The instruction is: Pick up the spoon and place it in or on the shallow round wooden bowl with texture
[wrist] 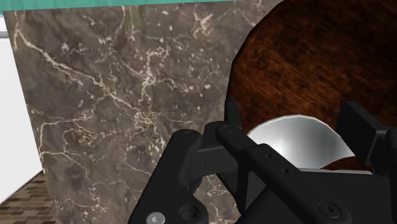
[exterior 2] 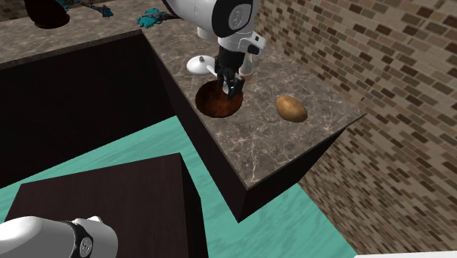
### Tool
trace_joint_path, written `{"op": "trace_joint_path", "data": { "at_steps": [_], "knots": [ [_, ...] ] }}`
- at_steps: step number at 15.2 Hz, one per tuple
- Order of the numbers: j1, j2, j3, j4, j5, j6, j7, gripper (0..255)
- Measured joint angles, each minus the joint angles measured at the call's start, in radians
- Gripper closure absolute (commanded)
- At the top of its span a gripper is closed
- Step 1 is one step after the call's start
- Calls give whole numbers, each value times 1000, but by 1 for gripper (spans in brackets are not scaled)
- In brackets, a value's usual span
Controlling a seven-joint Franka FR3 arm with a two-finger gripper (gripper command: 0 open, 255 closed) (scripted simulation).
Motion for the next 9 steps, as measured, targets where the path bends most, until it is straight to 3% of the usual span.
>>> {"op": "trace_joint_path", "data": {
  "at_steps": [9],
  "knots": [
    [15, 72, -8, -26, -20, 96, 18, 255]
  ]
}}
